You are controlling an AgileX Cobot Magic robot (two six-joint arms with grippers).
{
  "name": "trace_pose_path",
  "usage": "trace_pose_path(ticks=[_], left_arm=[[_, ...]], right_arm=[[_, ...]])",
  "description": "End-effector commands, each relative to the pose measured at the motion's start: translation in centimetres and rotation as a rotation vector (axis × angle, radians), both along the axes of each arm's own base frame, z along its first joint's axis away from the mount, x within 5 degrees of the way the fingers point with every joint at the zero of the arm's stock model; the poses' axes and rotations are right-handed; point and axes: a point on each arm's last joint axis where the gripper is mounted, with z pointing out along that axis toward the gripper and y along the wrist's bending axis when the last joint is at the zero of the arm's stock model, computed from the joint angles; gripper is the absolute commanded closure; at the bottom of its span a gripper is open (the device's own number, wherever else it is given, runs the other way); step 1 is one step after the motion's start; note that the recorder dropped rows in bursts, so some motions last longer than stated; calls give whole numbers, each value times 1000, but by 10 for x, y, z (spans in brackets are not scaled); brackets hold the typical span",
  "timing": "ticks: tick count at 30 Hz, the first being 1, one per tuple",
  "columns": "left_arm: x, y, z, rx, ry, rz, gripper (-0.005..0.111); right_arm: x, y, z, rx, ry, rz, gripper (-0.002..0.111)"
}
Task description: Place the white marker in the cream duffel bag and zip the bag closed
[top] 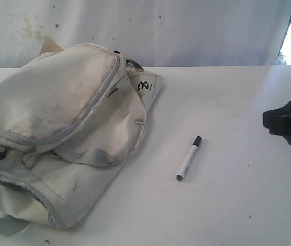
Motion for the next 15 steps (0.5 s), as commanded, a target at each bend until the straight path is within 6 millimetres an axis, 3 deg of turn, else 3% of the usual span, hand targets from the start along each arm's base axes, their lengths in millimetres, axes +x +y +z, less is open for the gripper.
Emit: trace_pose_path(ticks=[1,7,15], left_arm=[[20,4,9,65,91,18,59],[53,6,15,108,173,23,59],[99,5,-13,149,262,-20,59]], right_arm=[[11,13,-6,22,72,56,56],[21,32,-13,13,155,140,56],[28,50,-23,91,233,165,56]])
